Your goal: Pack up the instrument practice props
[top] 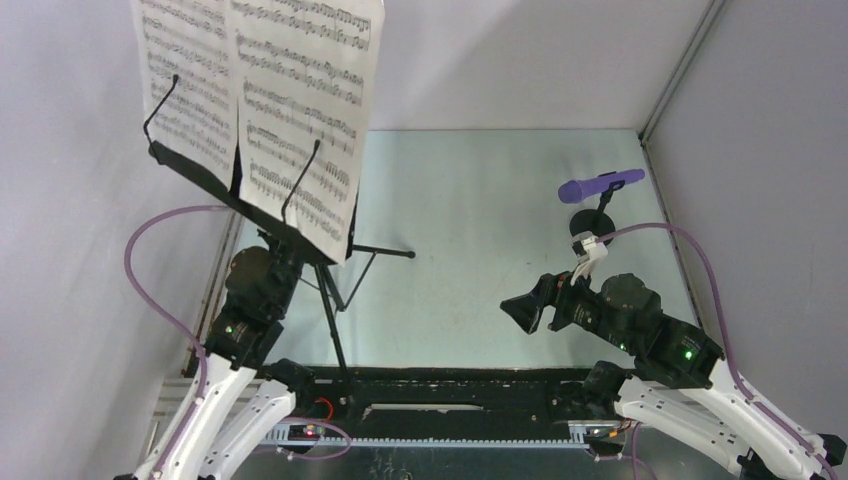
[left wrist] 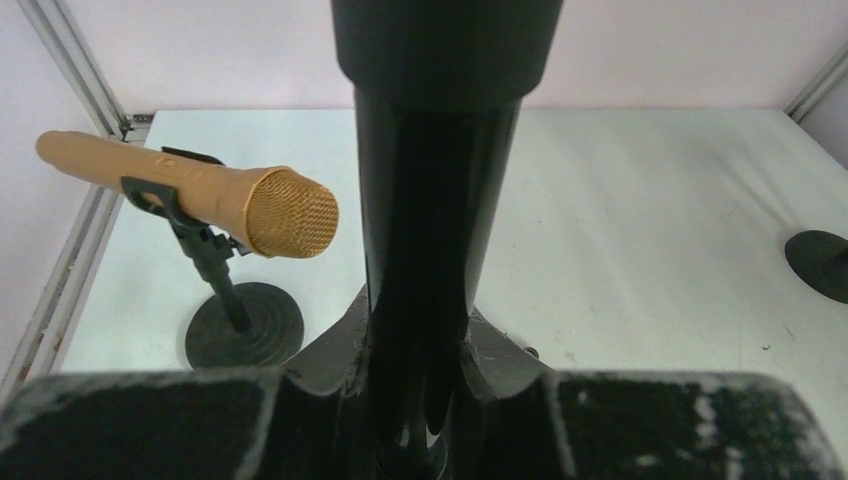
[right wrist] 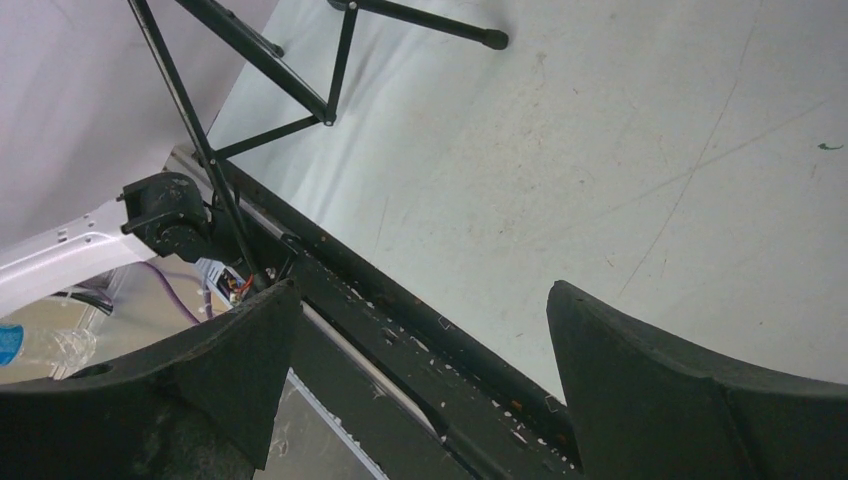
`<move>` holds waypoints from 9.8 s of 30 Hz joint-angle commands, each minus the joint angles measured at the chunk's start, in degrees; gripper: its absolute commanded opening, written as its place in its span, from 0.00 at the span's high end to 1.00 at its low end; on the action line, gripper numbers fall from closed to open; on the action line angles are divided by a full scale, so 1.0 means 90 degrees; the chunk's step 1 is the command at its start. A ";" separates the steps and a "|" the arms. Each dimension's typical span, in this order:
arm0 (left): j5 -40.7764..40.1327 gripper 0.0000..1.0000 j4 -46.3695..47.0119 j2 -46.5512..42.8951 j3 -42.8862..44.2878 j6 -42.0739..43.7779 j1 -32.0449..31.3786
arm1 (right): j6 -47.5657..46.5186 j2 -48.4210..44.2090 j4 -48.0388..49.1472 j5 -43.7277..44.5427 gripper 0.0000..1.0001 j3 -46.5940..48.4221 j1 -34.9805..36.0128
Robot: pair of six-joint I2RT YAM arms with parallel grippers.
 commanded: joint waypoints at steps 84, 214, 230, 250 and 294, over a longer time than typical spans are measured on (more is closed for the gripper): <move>-0.6888 0.30 0.5939 0.8404 0.5371 0.0776 -0.3382 | 0.0239 -0.0691 -0.0869 0.0840 0.00 -0.0044 -0.0012; 0.3531 0.10 -0.1945 0.6727 1.0467 -0.1095 -0.2039 | -0.0111 0.4648 0.0998 -0.3805 0.06 0.6991 -0.4329; 0.3853 0.15 -0.1380 0.7275 1.0563 -0.1953 -0.1451 | 0.0064 0.4511 0.1153 -0.3744 0.08 0.6705 -0.4390; 0.4345 0.17 -0.1073 0.7714 1.0584 -0.2214 -0.1330 | 0.0154 0.4460 0.1234 -0.3799 0.08 0.6488 -0.4389; 0.4246 1.00 -0.0614 0.7775 1.0487 -0.2450 -0.1379 | 0.1512 0.5628 0.2071 -0.4013 0.80 0.7257 -0.4510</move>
